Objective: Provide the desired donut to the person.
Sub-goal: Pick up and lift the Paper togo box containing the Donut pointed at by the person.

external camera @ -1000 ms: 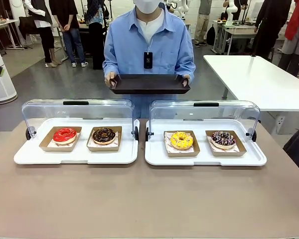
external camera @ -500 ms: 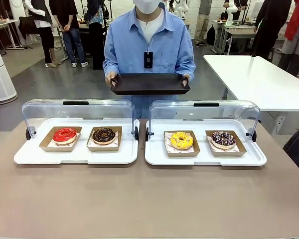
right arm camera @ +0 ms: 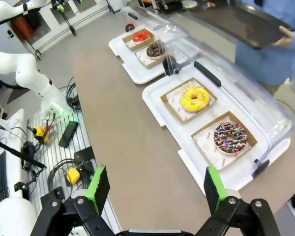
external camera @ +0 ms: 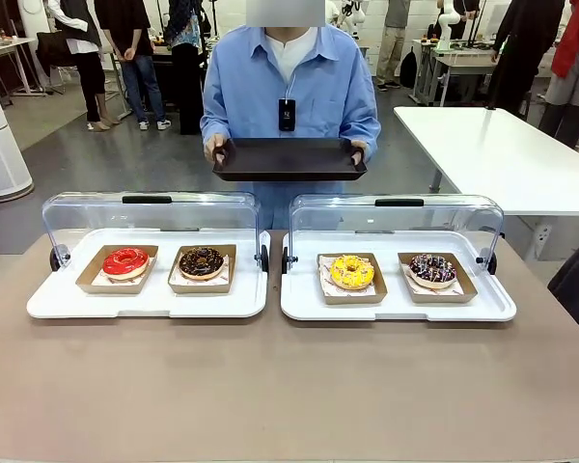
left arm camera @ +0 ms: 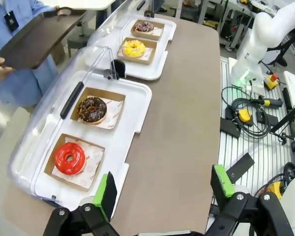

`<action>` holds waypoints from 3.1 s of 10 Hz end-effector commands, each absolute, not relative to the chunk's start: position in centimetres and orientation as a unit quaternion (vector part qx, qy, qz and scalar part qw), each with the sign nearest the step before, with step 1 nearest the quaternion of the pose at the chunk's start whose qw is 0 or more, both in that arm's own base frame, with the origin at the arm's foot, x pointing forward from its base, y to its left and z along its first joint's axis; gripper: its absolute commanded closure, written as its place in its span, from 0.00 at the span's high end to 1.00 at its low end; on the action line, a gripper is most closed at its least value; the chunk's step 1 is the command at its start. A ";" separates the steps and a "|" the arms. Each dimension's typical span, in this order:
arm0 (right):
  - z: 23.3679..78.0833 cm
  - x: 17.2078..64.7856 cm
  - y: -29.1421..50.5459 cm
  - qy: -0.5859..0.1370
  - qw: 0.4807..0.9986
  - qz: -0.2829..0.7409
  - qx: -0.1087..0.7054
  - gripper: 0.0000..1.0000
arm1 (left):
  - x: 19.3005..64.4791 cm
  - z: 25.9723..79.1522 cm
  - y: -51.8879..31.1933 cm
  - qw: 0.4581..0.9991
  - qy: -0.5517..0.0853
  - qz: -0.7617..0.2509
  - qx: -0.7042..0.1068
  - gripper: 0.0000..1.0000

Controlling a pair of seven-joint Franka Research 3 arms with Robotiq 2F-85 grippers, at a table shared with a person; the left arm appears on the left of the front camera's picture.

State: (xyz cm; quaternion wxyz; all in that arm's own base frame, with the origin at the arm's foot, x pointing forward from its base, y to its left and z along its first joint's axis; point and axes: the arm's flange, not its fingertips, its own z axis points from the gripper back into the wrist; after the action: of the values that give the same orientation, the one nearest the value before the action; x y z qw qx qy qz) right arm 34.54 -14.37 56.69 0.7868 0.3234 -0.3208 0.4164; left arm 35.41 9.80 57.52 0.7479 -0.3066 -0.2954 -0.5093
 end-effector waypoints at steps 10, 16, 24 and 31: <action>57.0 34.2 -13.5 -0.324 0.770 0.444 0.324 1.00 | 35.8 56.6 9.3 0.765 -0.272 -0.508 -0.286 1.00; 57.1 34.3 -13.3 -0.317 0.777 0.438 0.323 1.00 | 35.9 56.6 9.6 0.760 -0.268 -0.515 -0.291 1.00; 57.1 34.3 -13.3 -0.317 0.777 0.438 0.323 1.00 | 35.9 56.6 9.6 0.760 -0.268 -0.515 -0.291 1.00; 57.1 34.3 -13.3 -0.317 0.777 0.438 0.323 1.00 | 38.3 59.8 3.4 0.755 -0.191 -0.586 -0.224 1.00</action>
State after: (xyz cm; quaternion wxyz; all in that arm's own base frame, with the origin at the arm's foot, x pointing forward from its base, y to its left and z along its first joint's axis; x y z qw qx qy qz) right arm 34.38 -13.39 57.00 0.7779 0.3226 -0.3166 0.4367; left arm 37.34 4.98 58.90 0.7481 -0.2579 -0.2253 -0.5683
